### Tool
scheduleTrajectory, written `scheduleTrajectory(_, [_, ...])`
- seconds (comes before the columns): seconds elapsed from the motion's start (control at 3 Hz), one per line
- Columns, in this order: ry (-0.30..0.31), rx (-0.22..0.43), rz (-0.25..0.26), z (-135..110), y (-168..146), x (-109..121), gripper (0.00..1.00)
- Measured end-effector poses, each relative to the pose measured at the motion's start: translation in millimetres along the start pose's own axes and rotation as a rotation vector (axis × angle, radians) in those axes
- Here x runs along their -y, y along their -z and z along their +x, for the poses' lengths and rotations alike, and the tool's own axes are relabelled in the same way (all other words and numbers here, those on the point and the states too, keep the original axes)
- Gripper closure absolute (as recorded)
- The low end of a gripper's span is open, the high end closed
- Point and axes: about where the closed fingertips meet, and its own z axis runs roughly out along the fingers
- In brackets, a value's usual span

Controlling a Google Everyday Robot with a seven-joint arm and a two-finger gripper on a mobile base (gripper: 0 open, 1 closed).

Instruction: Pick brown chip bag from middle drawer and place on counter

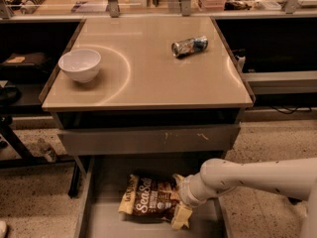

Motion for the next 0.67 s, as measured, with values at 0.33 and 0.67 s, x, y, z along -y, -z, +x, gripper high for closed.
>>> scheduleTrajectory(0.33, [-0.024,0.022,0.009,6.0,-30.7,6.5,0.00])
scheduleTrajectory(0.67, [-0.037,0.052,0.019,16.0,-59.1,10.4,0.00])
